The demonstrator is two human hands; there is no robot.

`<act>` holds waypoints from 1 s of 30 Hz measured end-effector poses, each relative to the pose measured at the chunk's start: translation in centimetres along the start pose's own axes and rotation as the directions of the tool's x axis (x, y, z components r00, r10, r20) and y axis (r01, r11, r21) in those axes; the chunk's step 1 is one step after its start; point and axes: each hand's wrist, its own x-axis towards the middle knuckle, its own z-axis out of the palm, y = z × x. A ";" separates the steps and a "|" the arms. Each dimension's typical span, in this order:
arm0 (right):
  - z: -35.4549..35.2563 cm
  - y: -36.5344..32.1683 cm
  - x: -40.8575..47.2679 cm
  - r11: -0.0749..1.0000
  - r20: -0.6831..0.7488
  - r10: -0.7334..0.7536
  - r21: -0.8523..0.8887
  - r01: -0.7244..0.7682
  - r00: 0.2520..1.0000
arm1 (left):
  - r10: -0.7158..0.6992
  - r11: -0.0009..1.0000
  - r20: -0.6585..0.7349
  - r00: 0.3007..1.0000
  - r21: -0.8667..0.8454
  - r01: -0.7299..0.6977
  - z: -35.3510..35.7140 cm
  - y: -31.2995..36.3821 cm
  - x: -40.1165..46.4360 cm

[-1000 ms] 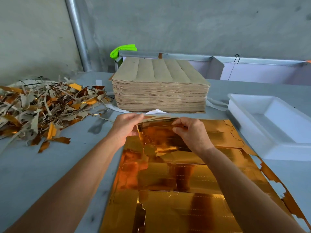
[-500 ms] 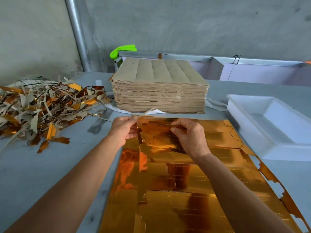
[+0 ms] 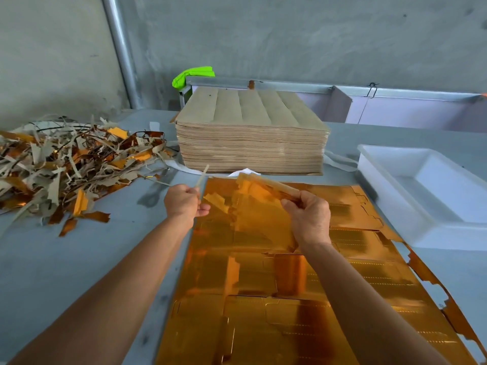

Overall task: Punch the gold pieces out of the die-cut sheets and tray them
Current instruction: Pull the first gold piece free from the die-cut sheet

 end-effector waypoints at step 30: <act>0.5 1.0 -0.2 0.913 0.005 0.331 0.253 -0.321 0.944 | 0.134 0.361 0.451 0.882 0.807 -0.467 -2.4 -2.0 -9.8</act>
